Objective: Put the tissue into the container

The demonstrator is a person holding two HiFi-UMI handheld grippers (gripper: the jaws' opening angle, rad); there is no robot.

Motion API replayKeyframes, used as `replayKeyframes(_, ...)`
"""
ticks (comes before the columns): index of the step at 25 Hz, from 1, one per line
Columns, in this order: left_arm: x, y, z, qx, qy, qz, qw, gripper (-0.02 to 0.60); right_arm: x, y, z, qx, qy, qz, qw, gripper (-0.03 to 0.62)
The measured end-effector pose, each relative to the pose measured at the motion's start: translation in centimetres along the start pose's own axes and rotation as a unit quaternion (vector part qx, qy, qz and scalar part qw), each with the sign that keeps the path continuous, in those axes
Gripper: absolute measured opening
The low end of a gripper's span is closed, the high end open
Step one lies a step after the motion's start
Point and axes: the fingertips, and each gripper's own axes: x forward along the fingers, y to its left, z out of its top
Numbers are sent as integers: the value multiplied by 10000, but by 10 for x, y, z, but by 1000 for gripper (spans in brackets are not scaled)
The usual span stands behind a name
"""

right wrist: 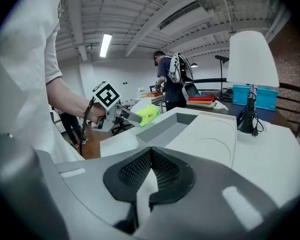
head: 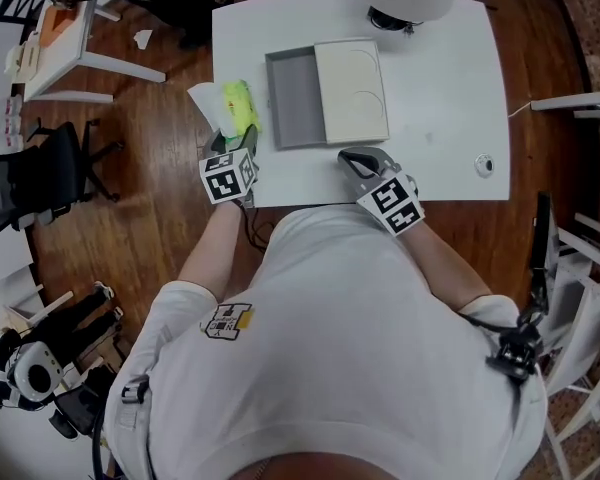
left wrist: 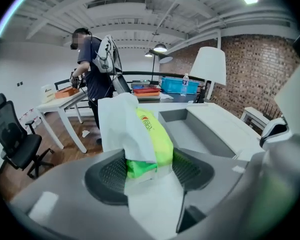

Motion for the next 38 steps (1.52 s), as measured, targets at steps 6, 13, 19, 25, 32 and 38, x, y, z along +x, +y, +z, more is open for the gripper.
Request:
replayKeyframes(6, -12, -42, 39, 177, -300, -241, 9991, 268, -11, -9, 8, -51, -201, 39, 9998, 0)
replayKeyframes(13, -3, -97, 70, 361, -355, -581, 9970, 268, -29, -36, 17, -2, -469, -198, 9987, 0)
replayKeyframes(19, 15, -118, 63, 583, -72, -605, 9964, 268, -46, -52, 12, 103, -578, -419, 9974, 0)
replayKeyframes(25, 31, -128, 48, 632, 354, -526, 9960, 270, -58, -61, 6, 199, -614, -589, 9962, 0)
replayKeyframes(32, 50, -132, 22, 673, 830, -472, 9932, 271, -60, -63, 5, 197, -601, -610, 9961, 0)
replayKeyframes(38, 62, -134, 4, 639, 1046, -427, 9915, 273, -55, -63, 2, 166, -570, -513, 9969, 0)
